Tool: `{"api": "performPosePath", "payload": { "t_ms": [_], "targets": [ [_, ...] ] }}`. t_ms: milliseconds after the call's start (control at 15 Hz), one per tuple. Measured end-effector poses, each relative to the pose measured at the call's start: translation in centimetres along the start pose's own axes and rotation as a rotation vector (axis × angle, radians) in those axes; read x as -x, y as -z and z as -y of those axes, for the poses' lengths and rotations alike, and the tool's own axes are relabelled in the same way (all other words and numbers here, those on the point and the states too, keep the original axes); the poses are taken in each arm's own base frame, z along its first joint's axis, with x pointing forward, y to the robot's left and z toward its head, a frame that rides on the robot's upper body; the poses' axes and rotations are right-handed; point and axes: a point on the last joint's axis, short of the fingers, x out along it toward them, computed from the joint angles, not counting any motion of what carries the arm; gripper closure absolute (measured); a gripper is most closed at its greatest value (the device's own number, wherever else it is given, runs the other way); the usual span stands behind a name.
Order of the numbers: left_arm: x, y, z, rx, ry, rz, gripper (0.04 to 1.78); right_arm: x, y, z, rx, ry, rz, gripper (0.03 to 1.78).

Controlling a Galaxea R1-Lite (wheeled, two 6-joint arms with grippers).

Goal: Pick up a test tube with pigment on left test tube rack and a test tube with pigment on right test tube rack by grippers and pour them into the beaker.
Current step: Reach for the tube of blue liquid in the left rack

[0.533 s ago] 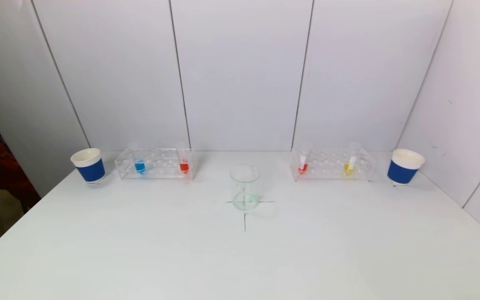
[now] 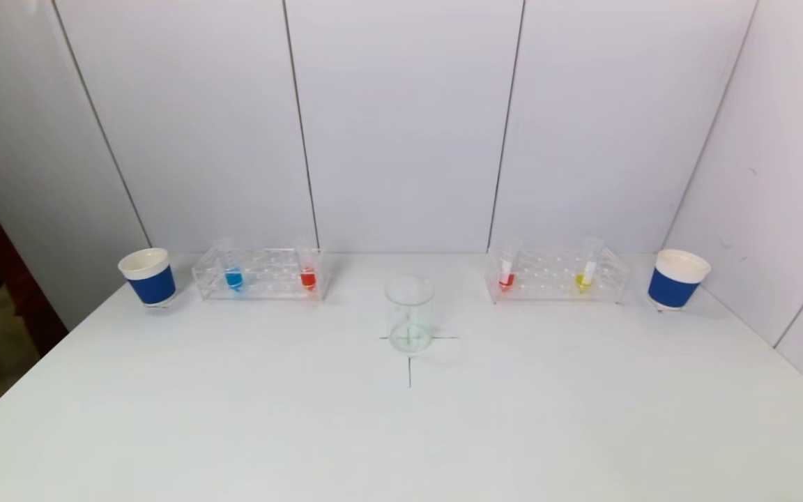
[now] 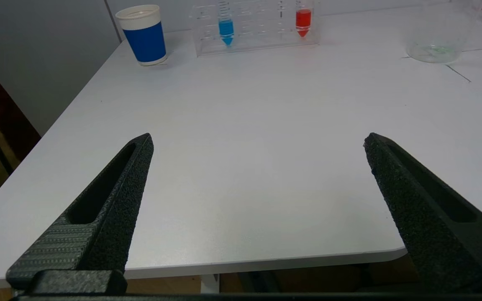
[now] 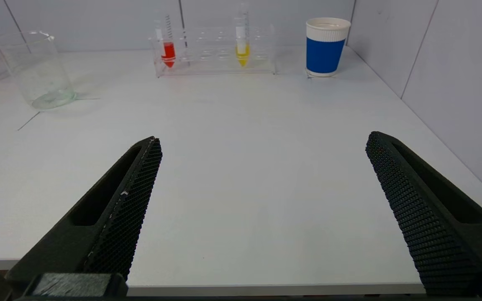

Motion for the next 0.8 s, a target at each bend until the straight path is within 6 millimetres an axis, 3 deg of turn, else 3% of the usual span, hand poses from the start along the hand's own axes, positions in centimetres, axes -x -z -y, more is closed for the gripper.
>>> {"api": "performPosePath", "payload": {
  "t_ms": [800],
  "targets": [
    [0.11, -0.41, -0.02, -0.015, 0.0, 0.016, 0.06, 0.0, 0.0, 0.0, 0.0, 0.0, 0.0, 0.04]
  ]
}}
